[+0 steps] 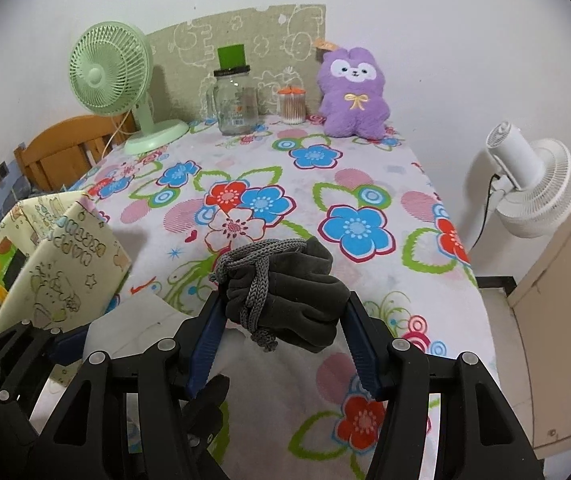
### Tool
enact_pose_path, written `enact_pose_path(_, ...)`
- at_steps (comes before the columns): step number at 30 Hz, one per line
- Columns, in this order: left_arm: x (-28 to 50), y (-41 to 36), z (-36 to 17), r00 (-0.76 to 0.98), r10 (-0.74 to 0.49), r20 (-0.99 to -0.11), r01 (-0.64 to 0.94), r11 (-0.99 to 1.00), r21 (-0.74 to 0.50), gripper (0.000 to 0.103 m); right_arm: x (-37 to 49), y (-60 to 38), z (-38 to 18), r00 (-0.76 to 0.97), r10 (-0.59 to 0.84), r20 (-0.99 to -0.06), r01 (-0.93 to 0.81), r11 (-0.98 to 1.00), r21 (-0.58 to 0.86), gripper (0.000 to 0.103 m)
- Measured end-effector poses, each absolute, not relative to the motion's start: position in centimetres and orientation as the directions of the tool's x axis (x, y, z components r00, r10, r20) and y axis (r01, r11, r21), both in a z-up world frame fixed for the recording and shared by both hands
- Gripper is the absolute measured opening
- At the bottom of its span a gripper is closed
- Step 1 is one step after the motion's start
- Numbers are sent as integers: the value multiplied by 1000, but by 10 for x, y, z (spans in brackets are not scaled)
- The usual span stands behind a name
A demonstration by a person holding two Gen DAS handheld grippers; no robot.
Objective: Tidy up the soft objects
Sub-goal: 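Grasp the grey glove with the right gripper while the left gripper holds the white cloth, then lift and carry the white cloth and grey glove over the fabric box with both grippers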
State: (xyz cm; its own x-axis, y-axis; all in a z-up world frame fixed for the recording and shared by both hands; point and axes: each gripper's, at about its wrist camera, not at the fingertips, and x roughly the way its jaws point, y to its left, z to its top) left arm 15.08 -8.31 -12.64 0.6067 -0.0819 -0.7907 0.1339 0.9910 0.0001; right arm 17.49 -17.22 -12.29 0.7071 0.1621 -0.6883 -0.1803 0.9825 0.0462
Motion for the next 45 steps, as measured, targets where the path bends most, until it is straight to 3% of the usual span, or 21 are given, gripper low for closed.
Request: enact_pose_path(45,88,-42,-30,738,-84,-670,133,991,23,81,102,-133,-21,816,120,-566,-116,992,42,61)
